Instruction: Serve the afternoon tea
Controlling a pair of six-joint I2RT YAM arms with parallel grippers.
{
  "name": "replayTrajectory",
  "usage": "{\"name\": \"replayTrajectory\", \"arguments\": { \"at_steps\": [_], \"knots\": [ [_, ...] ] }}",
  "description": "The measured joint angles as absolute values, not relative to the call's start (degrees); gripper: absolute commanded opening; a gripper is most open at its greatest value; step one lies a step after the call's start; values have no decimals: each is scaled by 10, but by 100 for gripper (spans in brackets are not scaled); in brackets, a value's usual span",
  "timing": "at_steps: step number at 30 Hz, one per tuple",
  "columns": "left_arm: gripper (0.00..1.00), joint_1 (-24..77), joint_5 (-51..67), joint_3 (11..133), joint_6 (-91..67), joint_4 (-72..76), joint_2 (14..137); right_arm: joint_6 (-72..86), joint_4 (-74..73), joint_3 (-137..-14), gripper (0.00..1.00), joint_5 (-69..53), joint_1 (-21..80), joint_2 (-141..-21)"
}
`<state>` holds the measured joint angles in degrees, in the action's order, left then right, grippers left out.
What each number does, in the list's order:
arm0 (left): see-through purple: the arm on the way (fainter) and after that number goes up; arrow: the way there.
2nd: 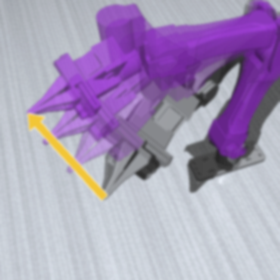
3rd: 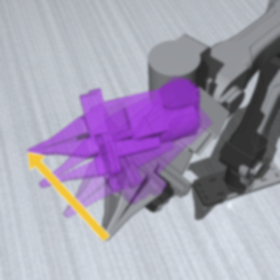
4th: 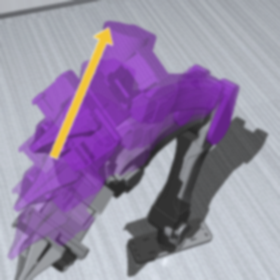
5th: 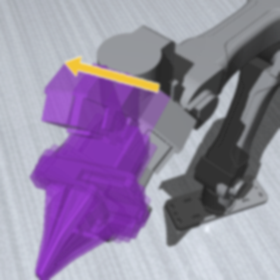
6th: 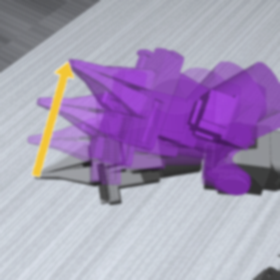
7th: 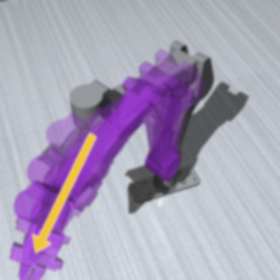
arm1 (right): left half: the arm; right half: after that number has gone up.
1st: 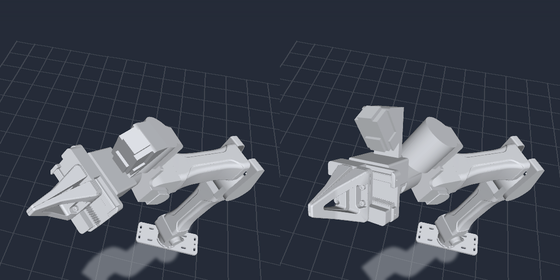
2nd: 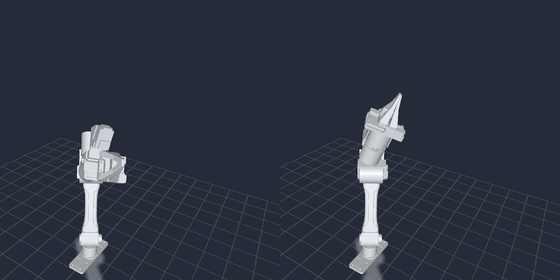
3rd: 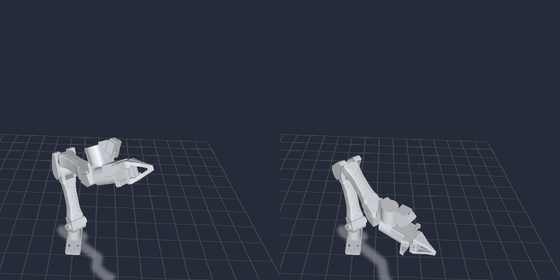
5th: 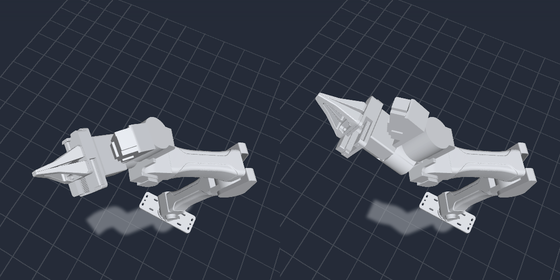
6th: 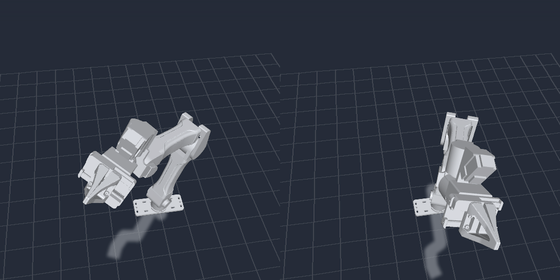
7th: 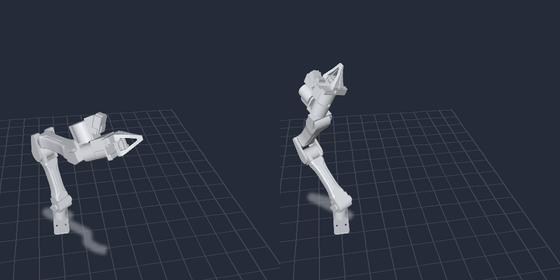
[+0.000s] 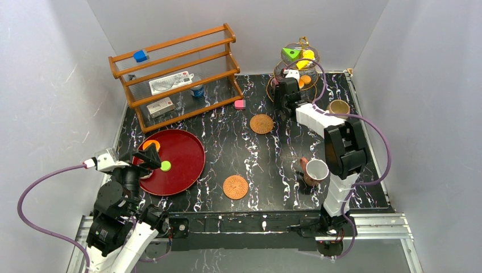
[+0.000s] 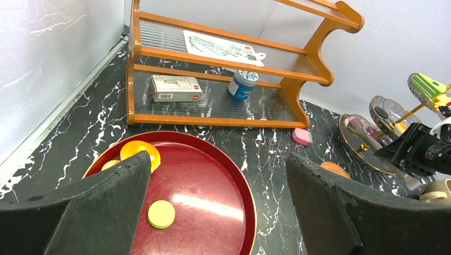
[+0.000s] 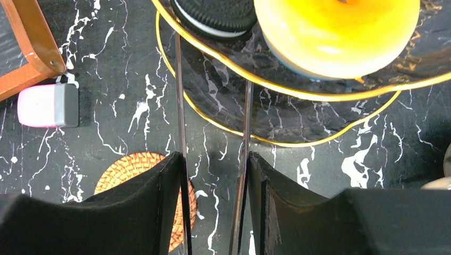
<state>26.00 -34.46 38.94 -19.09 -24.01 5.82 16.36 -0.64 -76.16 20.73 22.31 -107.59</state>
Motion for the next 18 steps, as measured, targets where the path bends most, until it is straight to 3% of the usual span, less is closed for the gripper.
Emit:
{"name": "replayTrajectory", "arguments": {
  "at_steps": [18],
  "knots": [
    [95,260,-338,389,-191,-240,63,149,-38,-757,59,182,219,-1050]
  ]
}}
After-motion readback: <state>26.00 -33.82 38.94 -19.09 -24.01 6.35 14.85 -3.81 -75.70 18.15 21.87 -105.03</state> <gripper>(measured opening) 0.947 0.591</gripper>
